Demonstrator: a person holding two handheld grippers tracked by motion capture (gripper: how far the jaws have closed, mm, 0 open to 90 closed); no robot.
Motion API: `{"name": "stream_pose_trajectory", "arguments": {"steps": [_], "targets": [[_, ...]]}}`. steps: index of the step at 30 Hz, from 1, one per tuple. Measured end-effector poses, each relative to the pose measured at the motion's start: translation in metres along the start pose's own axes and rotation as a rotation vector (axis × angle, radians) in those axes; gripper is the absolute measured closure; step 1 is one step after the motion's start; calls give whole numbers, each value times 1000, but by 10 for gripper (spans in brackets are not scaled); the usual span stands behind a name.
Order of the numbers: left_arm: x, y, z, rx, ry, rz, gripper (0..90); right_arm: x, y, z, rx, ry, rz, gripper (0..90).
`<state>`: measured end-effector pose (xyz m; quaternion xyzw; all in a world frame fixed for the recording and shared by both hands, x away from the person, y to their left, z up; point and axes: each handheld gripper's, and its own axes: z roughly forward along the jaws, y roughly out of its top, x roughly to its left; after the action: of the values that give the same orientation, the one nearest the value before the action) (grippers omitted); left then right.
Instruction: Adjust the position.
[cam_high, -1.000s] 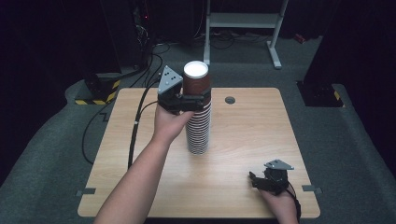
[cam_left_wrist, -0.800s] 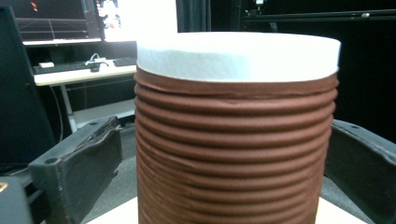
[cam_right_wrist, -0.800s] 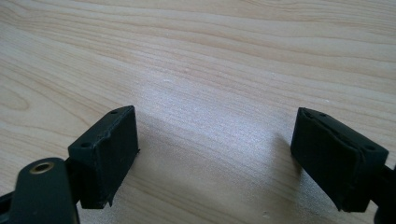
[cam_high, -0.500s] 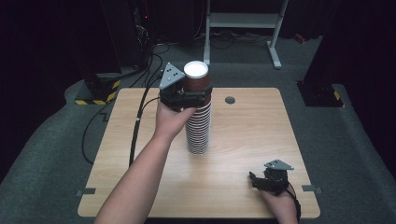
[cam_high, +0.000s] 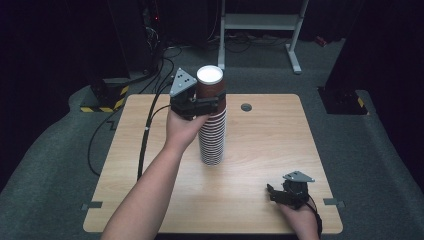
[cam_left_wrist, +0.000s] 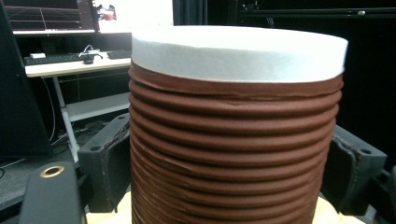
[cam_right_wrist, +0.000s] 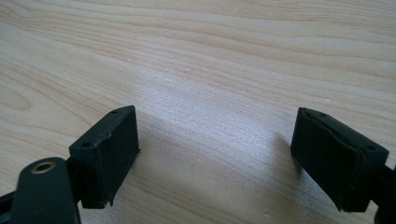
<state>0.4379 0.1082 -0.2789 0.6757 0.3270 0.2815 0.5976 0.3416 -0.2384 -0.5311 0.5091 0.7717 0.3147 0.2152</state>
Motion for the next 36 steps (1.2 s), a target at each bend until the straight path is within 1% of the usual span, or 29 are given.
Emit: {"name": "stream_pose_trajectory", "arguments": {"steps": [10, 13, 14, 16, 17, 22, 23, 24, 27, 30, 36], "targets": [[0, 1, -2, -10, 3, 1, 182, 0, 0, 0, 0, 0, 0, 148], [0, 3, -4, -30, 2, -1, 183, 0, 0, 0, 0, 0, 0, 148], [0, 3, -4, -31, 5, 2, 183, 0, 0, 0, 0, 0, 0, 148], [0, 4, -5, -41, 5, -5, 184, 0, 0, 0, 0, 0, 0, 148], [0, 5, -5, -42, 8, 1, 185, 0, 0, 0, 0, 0, 0, 149], [-1, 5, -6, -61, 8, 2, 186, 0, 0, 0, 0, 0, 0, 149], [-2, 6, -8, -77, 9, 6, 186, 0, 0, 0, 0, 0, 0, 149], [-2, 6, -8, -77, 9, 6, 186, 0, 0, 0, 0, 0, 0, 149], [-2, 8, -10, -102, 12, 2, 186, 0, 0, 0, 0, 0, 0, 149], [-3, 10, -12, -123, 15, 8, 188, 0, 0, 0, 0, 0, 0, 148], [-4, 11, -14, -136, 19, 9, 189, 0, 0, 0, 0, 0, 0, 148]]}}
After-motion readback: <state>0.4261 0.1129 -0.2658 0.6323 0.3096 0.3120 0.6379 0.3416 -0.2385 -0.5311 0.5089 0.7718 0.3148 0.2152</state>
